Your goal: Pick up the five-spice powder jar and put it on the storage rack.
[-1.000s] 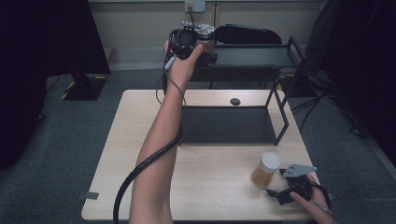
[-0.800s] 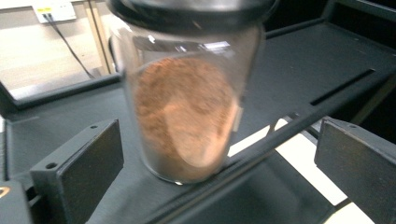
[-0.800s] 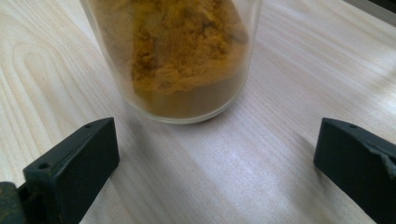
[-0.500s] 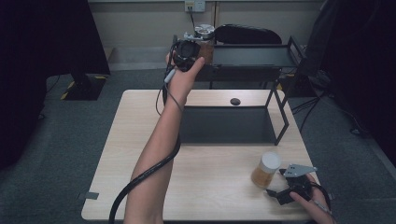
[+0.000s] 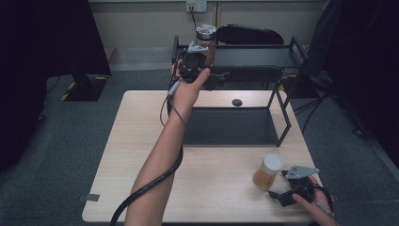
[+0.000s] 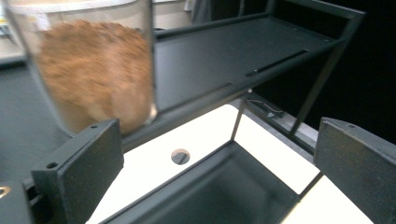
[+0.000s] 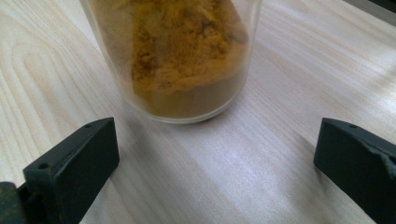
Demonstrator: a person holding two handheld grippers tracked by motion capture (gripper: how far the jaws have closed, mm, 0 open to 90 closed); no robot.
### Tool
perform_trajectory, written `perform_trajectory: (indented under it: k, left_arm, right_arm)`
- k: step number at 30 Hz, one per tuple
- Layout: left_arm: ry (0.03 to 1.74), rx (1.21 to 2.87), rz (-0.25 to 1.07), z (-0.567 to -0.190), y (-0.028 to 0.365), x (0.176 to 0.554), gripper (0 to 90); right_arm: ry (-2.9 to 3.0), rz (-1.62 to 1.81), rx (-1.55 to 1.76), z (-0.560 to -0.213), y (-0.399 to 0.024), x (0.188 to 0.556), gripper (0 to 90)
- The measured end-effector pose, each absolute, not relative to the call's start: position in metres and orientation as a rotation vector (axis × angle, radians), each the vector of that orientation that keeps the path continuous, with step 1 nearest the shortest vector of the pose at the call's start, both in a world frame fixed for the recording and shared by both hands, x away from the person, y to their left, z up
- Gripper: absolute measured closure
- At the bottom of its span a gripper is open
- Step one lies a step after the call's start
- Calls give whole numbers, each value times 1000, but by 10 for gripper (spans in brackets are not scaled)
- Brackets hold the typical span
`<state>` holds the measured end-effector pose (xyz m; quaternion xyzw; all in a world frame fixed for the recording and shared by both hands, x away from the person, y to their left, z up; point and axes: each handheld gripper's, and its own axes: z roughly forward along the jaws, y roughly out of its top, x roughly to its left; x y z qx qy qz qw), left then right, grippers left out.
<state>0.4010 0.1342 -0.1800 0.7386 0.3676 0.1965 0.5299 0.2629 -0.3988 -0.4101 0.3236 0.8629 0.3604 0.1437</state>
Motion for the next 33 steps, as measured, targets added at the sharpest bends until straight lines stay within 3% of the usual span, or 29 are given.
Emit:
perform_trajectory:
  k: [33]
  left_arm:
    - [895, 1807, 390, -283, 130, 411, 17]
  right_arm:
    - [2487, 1038, 934, -410, -399, 263, 0]
